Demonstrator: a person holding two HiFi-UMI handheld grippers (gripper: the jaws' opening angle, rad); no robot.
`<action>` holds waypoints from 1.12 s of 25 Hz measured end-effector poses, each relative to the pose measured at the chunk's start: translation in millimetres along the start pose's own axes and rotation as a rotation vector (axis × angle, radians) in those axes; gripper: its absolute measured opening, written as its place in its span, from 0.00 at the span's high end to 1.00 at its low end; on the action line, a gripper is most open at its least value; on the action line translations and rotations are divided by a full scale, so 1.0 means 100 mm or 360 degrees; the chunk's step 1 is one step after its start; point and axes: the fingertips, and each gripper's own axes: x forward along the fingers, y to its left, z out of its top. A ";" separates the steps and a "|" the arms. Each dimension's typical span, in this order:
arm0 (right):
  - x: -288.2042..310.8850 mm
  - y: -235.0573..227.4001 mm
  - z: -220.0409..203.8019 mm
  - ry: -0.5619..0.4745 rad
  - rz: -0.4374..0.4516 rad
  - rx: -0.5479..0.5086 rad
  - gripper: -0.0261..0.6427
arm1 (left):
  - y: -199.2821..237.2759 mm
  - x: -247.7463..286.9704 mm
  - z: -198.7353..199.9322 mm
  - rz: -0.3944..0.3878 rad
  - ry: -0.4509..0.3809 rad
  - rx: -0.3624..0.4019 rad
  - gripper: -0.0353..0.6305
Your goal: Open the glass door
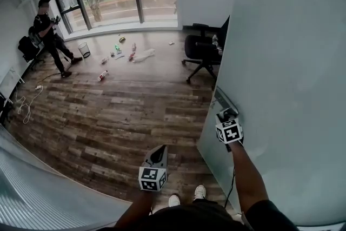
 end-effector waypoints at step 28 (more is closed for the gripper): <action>0.03 -2.59 -0.35 0.0058 -0.0394 0.0263 0.94 | -0.45 1.25 0.09 -0.0021 0.0090 0.0028 0.94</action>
